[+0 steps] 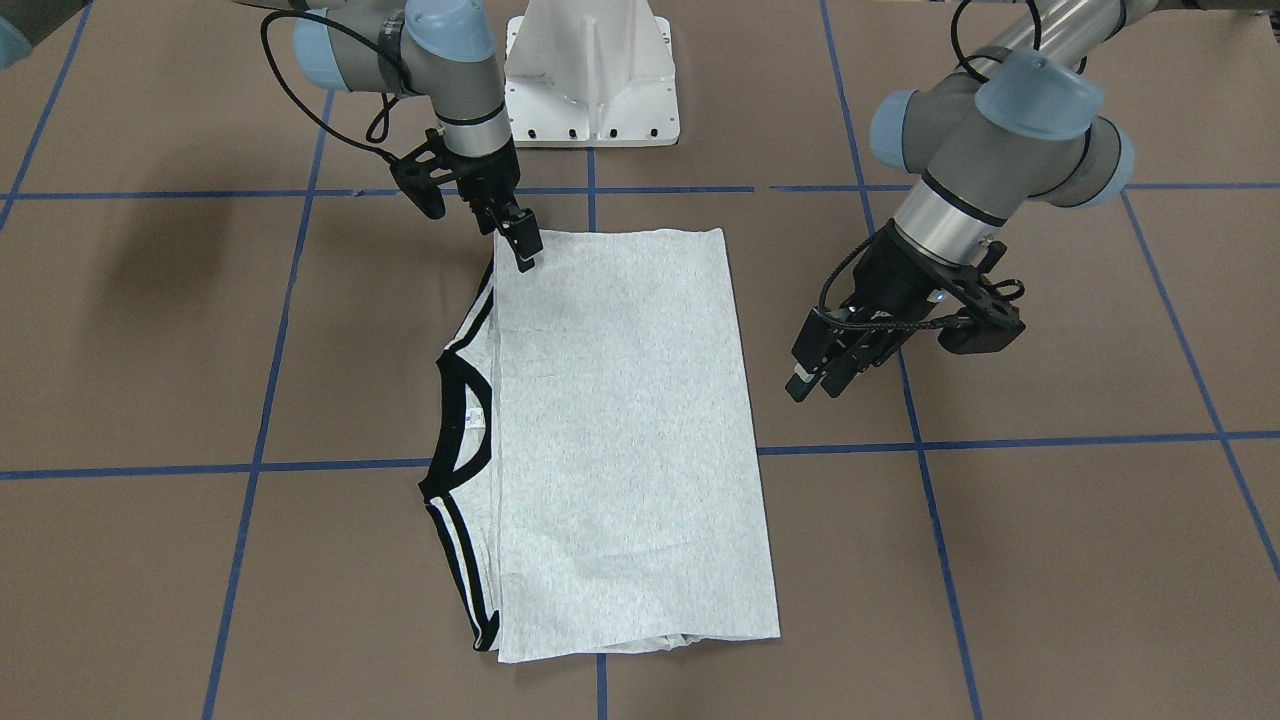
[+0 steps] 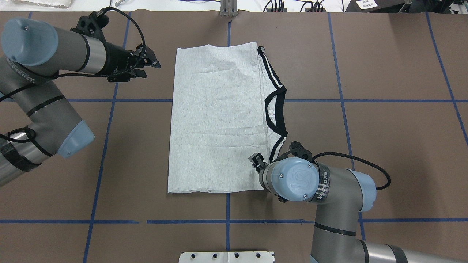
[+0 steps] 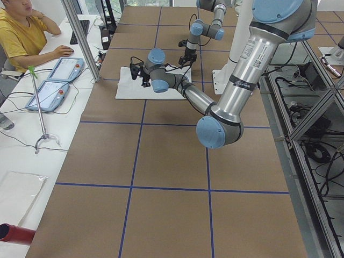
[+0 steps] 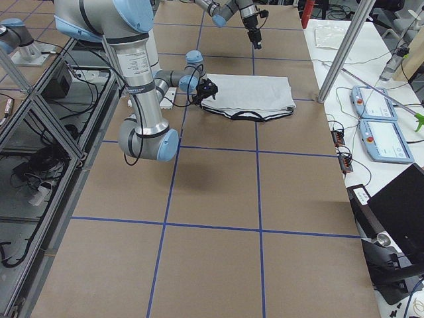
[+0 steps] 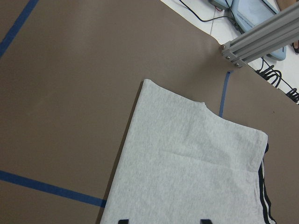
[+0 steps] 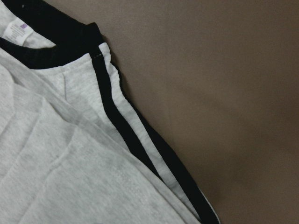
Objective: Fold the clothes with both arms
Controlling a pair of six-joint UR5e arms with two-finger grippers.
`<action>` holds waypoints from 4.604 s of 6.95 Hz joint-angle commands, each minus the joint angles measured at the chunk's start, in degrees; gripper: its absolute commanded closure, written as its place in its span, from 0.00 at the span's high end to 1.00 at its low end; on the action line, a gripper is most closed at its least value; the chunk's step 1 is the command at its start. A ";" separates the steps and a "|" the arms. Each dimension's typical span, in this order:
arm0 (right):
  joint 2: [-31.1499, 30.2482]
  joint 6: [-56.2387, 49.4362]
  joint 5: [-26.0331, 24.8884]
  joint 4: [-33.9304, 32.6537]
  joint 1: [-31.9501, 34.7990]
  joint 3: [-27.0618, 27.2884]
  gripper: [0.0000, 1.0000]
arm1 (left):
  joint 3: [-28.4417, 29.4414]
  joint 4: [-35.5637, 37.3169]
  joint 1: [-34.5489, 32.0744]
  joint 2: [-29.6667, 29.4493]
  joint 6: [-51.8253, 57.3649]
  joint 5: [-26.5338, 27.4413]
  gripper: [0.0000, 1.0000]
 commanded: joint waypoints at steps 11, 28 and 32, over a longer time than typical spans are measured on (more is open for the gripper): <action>1.39 0.21 1.24 -0.12 -0.40 -1.30 0.00 | -0.55 0.02 0.09 0.67 0.00 0.16 0.59; -0.38 -0.40 2.30 -4.78 -0.84 4.86 0.00 | -14.87 15.40 36.56 11.48 -32.34 19.76 0.53; -0.37 -0.40 2.30 -4.78 -0.84 5.30 0.00 | -15.05 15.31 36.56 11.31 -32.43 19.76 0.00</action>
